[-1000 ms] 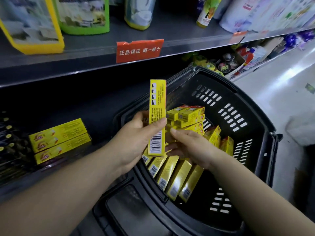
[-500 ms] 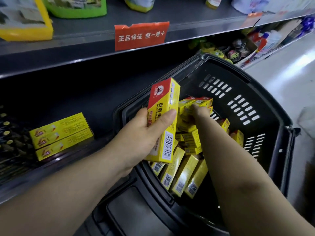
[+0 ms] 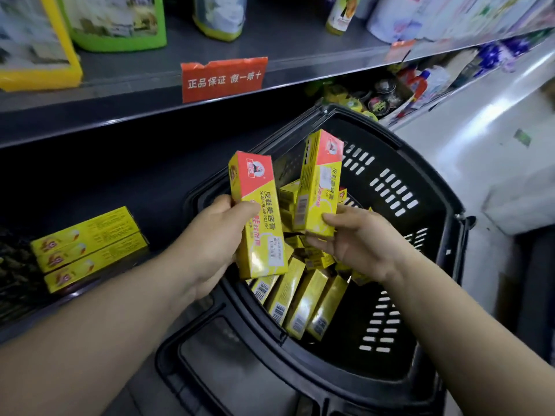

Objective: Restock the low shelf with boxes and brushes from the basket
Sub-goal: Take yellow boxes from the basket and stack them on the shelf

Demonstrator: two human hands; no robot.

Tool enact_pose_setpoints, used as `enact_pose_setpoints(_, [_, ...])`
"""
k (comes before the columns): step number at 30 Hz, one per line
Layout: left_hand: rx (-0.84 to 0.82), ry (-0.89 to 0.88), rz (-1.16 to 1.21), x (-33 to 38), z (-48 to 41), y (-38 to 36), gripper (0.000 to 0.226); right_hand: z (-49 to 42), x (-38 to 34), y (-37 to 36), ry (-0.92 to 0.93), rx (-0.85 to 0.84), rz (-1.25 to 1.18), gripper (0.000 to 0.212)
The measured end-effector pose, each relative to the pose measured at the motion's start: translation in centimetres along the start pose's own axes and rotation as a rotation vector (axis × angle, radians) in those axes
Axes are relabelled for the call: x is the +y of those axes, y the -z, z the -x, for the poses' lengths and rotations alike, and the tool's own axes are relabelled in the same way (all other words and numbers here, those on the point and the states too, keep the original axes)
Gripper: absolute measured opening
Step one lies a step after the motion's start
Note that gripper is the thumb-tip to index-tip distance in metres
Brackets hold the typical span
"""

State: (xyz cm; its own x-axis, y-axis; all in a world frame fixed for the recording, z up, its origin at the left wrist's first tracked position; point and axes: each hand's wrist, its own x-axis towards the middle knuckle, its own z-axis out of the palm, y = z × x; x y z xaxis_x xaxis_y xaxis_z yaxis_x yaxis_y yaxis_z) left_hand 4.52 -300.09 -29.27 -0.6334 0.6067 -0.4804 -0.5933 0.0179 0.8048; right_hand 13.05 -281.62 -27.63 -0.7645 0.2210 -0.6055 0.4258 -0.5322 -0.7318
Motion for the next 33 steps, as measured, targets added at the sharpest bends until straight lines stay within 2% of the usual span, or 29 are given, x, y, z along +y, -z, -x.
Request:
enact_pose_setpoints(3, [-0.013,-0.002,0.007,0.0,0.1,0.0,0.019,2.7,1.0,-1.5,-0.029,-0.082,0.006,0.034])
enact_pose_setpoints(5, [-0.051,-0.006,0.007,-0.2,0.3,-0.1,0.018,3.4,1.9,-2.7,-0.032,-0.026,0.119,0.03])
enact_pose_setpoints(7, [-0.078,-0.013,0.01,-0.3,0.5,-0.3,0.016,3.6,2.8,-3.5,0.006,0.057,0.305,0.012])
enact_pose_setpoints(9, [-0.088,-0.015,0.012,-0.4,0.6,-0.4,0.019,3.8,3.1,-3.9,0.066,0.085,0.41,0.033])
enact_pose_setpoints(12, [-0.108,-0.016,0.04,-0.3,0.8,-0.4,0.029,4.0,3.0,-4.0,0.073,0.072,0.28,0.041])
enact_pose_setpoints(15, [-0.138,-0.047,0.008,-0.2,0.9,-0.4,0.053,4.7,2.9,-4.0,0.038,0.077,0.101,0.025])
enact_pose_setpoints(17, [-0.178,-0.078,-0.043,-0.1,1.2,-0.5,0.061,5.0,3.1,-3.7,0.047,0.085,0.052,0.021])
enact_pose_setpoints(20, [-0.201,-0.086,-0.068,0.0,1.6,-0.8,0.056,5.4,3.5,-3.7,0.047,0.13,0.002,0.023])
enact_pose_setpoints(24, [-0.193,-0.061,-0.072,-0.1,1.8,-1.0,0.045,5.6,3.6,-4.2,0.091,0.058,0.092,0.055])
enact_pose_setpoints(29, [-0.18,-0.031,-0.051,0.0,2.1,-0.9,0.043,5.2,3.6,-3.9,0.092,0.031,0.086,0.022])
enact_pose_setpoints(33, [-0.143,0.008,0.027,0.1,2.0,-1.0,0.039,4.8,3.7,-3.9,0.156,0.018,-0.016,0.038])
